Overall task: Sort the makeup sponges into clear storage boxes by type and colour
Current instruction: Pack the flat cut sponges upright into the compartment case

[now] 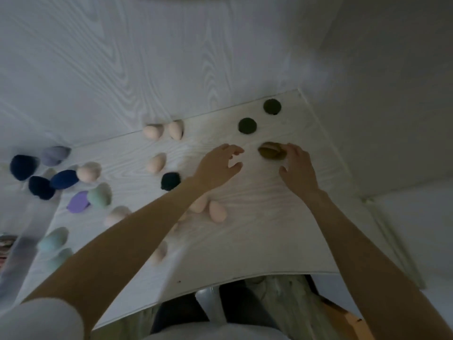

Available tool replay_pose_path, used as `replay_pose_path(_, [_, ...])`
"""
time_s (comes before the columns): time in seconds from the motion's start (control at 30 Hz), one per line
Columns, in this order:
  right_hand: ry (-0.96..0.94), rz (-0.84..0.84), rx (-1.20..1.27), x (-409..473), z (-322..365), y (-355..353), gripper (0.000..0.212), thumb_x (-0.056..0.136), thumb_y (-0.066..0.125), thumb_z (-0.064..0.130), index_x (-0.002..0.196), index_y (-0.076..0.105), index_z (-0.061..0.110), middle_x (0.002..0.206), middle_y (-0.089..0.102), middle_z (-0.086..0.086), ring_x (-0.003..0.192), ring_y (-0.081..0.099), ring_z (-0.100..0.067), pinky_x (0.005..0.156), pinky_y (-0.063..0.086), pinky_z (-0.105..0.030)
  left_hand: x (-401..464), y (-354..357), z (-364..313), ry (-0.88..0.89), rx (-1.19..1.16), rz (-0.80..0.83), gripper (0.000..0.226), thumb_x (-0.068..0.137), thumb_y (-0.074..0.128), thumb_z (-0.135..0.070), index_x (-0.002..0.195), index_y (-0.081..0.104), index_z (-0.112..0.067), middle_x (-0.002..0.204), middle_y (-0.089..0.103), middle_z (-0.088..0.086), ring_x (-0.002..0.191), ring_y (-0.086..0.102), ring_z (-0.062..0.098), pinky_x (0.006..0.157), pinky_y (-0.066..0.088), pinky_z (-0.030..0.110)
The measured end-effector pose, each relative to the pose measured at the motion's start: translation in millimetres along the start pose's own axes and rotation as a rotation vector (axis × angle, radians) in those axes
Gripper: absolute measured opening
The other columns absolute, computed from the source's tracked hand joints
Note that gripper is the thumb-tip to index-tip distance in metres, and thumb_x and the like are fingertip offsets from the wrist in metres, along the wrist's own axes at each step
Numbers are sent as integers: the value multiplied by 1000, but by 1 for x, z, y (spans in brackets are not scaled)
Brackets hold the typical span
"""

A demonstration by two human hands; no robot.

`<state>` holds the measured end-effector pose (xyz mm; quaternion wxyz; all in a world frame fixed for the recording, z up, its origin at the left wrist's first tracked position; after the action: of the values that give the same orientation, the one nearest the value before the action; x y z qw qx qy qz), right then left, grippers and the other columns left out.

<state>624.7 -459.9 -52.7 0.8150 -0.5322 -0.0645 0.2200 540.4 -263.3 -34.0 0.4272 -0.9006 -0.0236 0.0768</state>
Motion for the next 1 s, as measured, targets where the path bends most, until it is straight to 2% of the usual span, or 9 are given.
replay_pose_path(0.1, [9, 114, 29, 22, -17, 11, 70, 85, 57, 5, 146, 23, 11, 151, 27, -11, 138, 24, -29, 112, 26, -41, 44, 39, -20, -81, 13, 42, 50, 92, 54, -32, 138, 40, -19, 140, 42, 6, 125, 40, 23, 103, 32, 33])
replay_pose_path(0.23, [-10, 105, 18, 37, -20, 18, 58, 89, 56, 15, 141, 32, 10, 142, 41, -12, 128, 36, -30, 107, 32, -38, 82, 75, -31, -107, 74, 78, 51, 94, 49, -33, 141, 35, -21, 145, 37, 12, 130, 32, 30, 109, 26, 39])
replay_pose_path(0.33, [-7, 75, 15, 39, -14, 22, 48, 89, 58, 21, 132, 41, 8, 129, 49, -13, 113, 43, -30, 92, 37, -34, 88, 80, -31, -60, 186, 82, 43, 91, 52, -27, 133, 46, -19, 132, 45, 12, 118, 40, 28, 101, 34, 36])
replay_pose_path(0.47, [16, 17, 128, 17, -6, 29, 39, 84, 60, 11, 120, 46, 6, 117, 49, -14, 97, 52, -28, 74, 40, -30, 74, 73, -23, -130, 76, 90, 43, 82, 67, -32, 119, 53, -14, 115, 49, 12, 99, 49, 26, 89, 41, 32])
replay_pose_path(0.57, [46, 13, 252, -1, 2, 28, 38, 88, 59, 16, 122, 43, 8, 113, 52, -10, 93, 53, -21, 70, 37, -26, 50, 58, -10, -145, 19, 89, 34, 85, 64, -34, 109, 58, -10, 102, 53, 11, 90, 52, 24, 74, 34, 26])
replay_pose_path(0.63, [27, -6, 208, -6, 5, 23, 32, 91, 55, 17, 121, 44, 11, 110, 56, -10, 91, 54, -21, 69, 36, -27, 30, 46, -6, -119, -47, 41, 27, 89, 61, -30, 107, 62, -11, 99, 57, 10, 90, 54, 24, 72, 32, 23])
replay_pose_path(0.73, [-53, -60, 82, -15, 21, 13, 29, 92, 52, 12, 121, 47, 14, 108, 60, -10, 89, 56, -22, 68, 42, -31, -11, 18, -3, -76, -149, -111, 20, 88, 62, -21, 106, 66, -12, 98, 61, 8, 86, 56, 16, 74, 40, 21])
replay_pose_path(0.9, [-218, -17, 387, -53, 92, 15, 33, 86, 62, 7, 118, 53, 11, 104, 62, -4, 85, 59, -16, 71, 47, -27, -111, -39, 17, -81, -216, -354, 22, 85, 65, -11, 107, 65, -10, 96, 65, 0, 83, 55, 2, 70, 44, 8])
replay_pose_path(1.0, [-318, 65, 471, -77, 143, 34, 24, 82, 64, 2, 104, 61, 12, 106, 59, -5, 84, 61, -18, 68, 50, -25, -173, -72, 42, -168, -205, -419, 21, 83, 69, -15, 104, 65, -16, 91, 68, -4, 81, 58, 3, 68, 49, 14])
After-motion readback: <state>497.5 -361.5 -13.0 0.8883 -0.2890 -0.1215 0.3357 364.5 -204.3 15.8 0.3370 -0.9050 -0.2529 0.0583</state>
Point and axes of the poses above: each hand's wrist, its own x-axis towards the middle knuckle, its own y-axis out of the palm, z = x × y, the point moved 2 cm from there along x, towards the middle knuckle
